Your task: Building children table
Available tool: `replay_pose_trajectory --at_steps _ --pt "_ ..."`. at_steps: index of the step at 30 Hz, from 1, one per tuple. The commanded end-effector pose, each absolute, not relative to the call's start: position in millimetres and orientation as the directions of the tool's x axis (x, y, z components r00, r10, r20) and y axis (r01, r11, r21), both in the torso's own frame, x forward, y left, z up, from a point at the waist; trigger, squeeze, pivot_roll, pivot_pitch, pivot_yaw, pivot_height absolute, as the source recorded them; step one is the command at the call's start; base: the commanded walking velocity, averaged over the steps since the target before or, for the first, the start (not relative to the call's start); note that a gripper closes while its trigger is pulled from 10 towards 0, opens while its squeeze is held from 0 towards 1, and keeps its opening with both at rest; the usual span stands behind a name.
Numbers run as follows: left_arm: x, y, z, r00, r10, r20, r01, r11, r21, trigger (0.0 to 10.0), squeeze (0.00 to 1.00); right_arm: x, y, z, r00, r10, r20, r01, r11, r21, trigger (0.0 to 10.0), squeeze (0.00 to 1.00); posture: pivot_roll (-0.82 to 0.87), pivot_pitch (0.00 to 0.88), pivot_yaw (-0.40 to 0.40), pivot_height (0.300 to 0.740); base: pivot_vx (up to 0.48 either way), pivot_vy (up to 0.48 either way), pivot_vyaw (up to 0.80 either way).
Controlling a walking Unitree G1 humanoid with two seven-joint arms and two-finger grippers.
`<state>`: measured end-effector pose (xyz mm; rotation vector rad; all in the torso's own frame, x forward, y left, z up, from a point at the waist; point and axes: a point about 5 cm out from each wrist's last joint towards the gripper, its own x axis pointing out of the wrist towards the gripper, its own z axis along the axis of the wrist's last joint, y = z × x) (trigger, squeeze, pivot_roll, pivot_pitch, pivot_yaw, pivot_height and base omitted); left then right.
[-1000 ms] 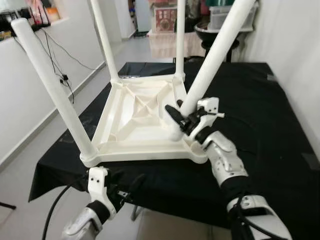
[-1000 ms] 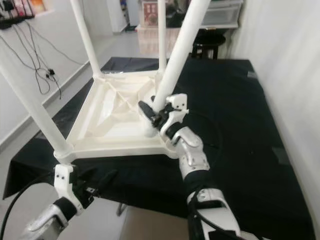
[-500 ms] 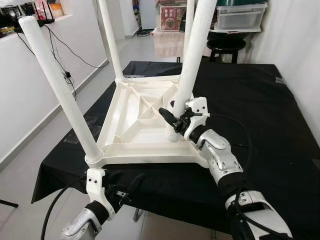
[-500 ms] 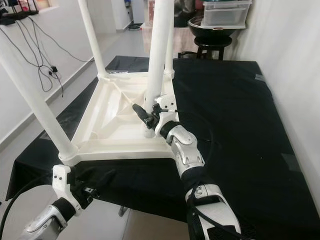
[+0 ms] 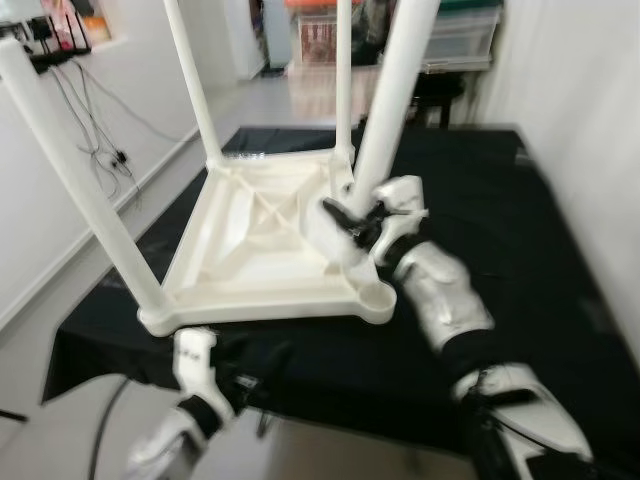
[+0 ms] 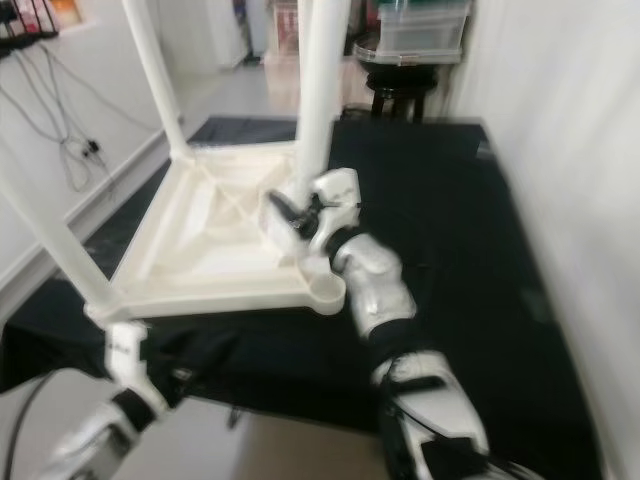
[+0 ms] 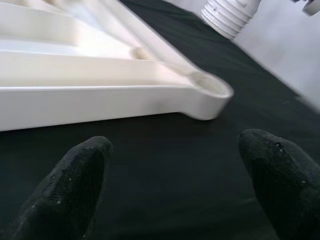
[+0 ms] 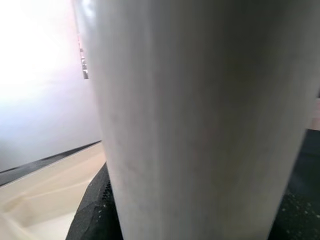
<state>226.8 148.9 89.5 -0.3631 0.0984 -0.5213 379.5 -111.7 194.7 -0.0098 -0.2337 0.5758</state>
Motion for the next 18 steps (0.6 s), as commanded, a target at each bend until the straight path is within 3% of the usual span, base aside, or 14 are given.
replay_pose_trajectory --at_steps 1,10,18 --pt "228.3 156.4 85.9 0.872 -0.489 -0.018 0.444 0.807 -0.39 10.0 0.0 379.2 -99.5 199.0 0.791 0.566 0.233 -0.563 0.822 -0.088 10.0 0.0 0.01 0.0 0.05 0.74 0.0 0.0 0.0" --pt "231.7 158.0 84.5 0.871 -0.491 -0.022 0.44 0.798 -0.412 10.0 0.0 374.8 -89.3 195.7 0.758 0.617 0.212 -0.598 0.787 -0.152 10.0 0.0 0.01 0.0 0.05 0.74 0.0 0.0 0.0" --pt "234.2 159.6 83.3 0.872 -0.489 -0.033 0.435 0.804 -0.406 10.0 0.0 374.9 -86.8 193.7 0.756 0.622 0.204 -0.601 0.783 -0.161 10.0 0.0 0.01 0.0 0.05 0.74 0.0 0.425 0.0"
